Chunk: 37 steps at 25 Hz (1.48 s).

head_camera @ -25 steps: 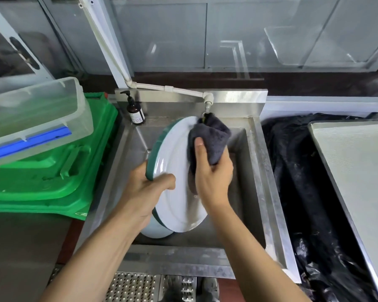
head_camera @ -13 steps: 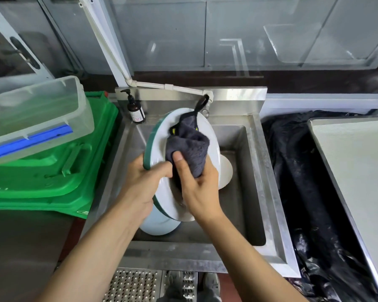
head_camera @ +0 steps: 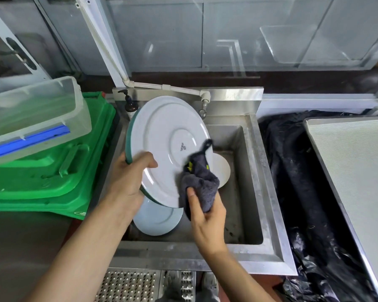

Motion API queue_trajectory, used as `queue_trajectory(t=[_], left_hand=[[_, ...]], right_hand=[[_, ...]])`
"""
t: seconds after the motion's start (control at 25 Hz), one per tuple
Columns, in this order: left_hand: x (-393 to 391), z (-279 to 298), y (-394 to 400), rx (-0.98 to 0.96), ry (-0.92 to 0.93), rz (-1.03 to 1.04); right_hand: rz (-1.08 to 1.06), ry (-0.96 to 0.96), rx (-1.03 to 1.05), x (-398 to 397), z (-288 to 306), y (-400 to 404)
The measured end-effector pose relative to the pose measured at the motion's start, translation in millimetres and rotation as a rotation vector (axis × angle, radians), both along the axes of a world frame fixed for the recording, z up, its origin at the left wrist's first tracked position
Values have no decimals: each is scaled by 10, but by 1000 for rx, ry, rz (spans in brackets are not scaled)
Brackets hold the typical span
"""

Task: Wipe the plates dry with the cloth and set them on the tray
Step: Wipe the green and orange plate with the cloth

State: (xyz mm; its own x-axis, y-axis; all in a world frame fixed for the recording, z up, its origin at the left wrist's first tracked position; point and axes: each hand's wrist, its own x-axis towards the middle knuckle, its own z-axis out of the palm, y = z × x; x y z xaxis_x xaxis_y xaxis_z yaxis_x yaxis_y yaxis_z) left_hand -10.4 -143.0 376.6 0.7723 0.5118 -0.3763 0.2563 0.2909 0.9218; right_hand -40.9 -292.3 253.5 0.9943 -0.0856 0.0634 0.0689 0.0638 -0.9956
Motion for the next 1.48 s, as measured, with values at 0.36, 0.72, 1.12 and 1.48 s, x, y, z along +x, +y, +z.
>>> queue_trajectory(t=[0.36,0.72,1.12,1.48], left_hand=[[-201,-31,22,25,-13,-178],[-244,-81,-146,133,-42,-285],[-66,15,-90,53,11,-104],[-198,55,-230,98,18,-166]], right_hand=[[-216,201,59,965,310,-280],[108,-264,-128,891,808,32],[304,-251,-156,133,261,-88],[86,-156,-83,847,824,70]])
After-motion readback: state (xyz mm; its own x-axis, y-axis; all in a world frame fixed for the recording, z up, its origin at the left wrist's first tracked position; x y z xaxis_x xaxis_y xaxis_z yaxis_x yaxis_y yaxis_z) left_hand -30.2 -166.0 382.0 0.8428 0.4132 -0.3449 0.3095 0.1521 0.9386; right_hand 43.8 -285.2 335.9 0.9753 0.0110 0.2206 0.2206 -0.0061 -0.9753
